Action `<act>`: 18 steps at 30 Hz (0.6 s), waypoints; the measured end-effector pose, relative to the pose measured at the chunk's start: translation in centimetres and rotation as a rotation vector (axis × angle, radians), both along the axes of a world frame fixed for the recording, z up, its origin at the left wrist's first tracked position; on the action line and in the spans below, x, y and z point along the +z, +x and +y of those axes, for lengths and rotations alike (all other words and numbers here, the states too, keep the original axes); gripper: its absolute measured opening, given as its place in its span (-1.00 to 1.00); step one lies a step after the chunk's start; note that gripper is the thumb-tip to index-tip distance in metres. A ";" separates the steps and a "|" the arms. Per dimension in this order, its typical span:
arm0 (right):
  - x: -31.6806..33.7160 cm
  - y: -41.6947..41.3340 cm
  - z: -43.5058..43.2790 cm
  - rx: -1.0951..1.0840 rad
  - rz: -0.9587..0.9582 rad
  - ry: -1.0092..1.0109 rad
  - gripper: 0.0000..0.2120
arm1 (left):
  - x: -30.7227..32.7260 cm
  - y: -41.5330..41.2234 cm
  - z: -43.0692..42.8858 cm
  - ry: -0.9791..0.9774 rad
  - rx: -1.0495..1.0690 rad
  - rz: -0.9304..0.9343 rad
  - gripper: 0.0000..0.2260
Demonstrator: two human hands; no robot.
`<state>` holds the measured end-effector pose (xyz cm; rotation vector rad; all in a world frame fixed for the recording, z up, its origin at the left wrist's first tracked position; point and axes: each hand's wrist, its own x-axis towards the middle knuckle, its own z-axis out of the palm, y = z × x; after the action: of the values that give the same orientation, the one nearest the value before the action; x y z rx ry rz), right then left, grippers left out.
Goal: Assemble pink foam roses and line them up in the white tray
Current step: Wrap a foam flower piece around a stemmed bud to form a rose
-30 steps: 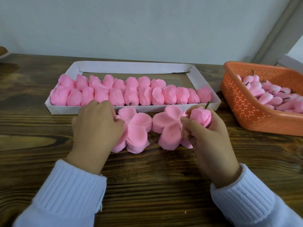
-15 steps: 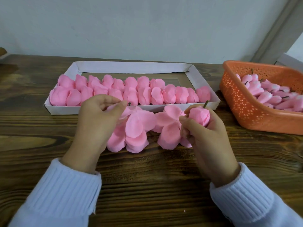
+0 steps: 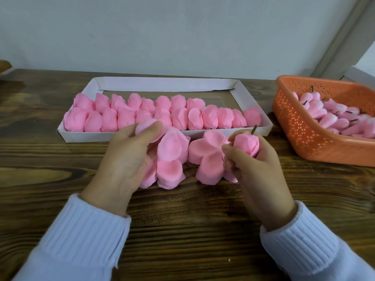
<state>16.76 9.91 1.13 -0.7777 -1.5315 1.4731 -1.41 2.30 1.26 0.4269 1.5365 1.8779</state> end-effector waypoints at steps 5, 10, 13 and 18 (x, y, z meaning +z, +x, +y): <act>-0.1 0.0 0.0 -0.015 0.015 0.047 -0.79 | 0.4 0.5 0.4 0.072 -0.093 -0.261 -0.88; 0.1 0.0 -0.1 0.058 0.125 0.207 -0.86 | -0.1 1.1 0.7 -0.050 -0.080 -0.072 -0.84; -0.1 -0.2 -0.7 0.309 0.193 0.185 -0.89 | -0.4 1.5 0.9 -0.097 0.076 0.309 -0.92; 0.0 -0.3 -1.2 0.631 0.086 -0.015 -0.85 | -0.6 2.1 1.1 -0.014 0.097 0.709 -0.82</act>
<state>16.44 8.74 1.09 -0.2283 -1.7905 1.9364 0.67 3.38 0.61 1.1176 2.0378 1.8851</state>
